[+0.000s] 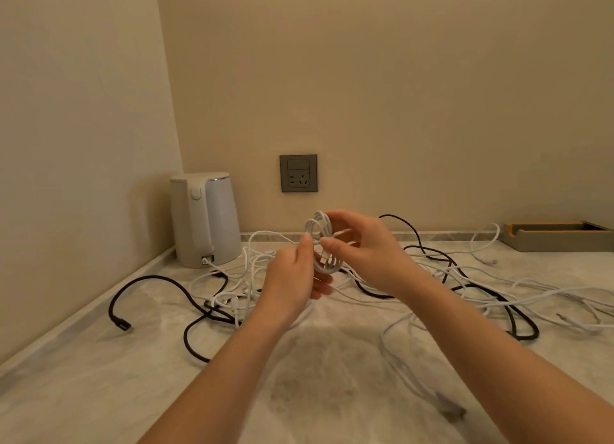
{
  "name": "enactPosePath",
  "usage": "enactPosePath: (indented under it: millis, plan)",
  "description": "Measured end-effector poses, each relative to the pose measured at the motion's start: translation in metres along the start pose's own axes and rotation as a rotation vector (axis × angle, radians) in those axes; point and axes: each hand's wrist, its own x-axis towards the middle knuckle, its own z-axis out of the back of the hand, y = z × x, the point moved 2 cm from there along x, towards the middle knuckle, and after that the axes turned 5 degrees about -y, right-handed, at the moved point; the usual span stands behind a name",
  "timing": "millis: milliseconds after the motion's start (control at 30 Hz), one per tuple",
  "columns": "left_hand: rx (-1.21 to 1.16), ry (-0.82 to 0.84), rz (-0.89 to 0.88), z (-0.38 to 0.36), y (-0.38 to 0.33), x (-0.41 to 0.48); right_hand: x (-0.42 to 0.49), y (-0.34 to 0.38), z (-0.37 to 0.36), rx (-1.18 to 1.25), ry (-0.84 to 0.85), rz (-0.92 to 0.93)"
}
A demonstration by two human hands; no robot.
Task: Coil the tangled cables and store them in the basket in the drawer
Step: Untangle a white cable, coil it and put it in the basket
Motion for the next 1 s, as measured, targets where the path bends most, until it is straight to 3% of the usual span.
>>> enactPosePath:
  millis: [133,267,433,567,1000]
  plan:
    - [0.155,0.032,-0.15,0.011,-0.016,-0.015,-0.023,0.019,0.016,0.066,0.025,-0.077]
    - [-0.014,0.152,-0.067,0.014,-0.031,-0.043,-0.058,0.038,0.036,0.248,-0.007,-0.16]
    - [-0.062,0.3,-0.005,0.01,-0.048,-0.084,-0.109,0.05,0.061,0.425,-0.038,-0.246]
    - [-0.089,0.424,0.043,-0.007,-0.054,-0.124,-0.156,0.061,0.081,0.387,-0.077,-0.265]
    - [-0.119,0.573,0.154,-0.076,-0.006,-0.236,-0.3,0.046,0.12,0.157,-0.082,-0.48]
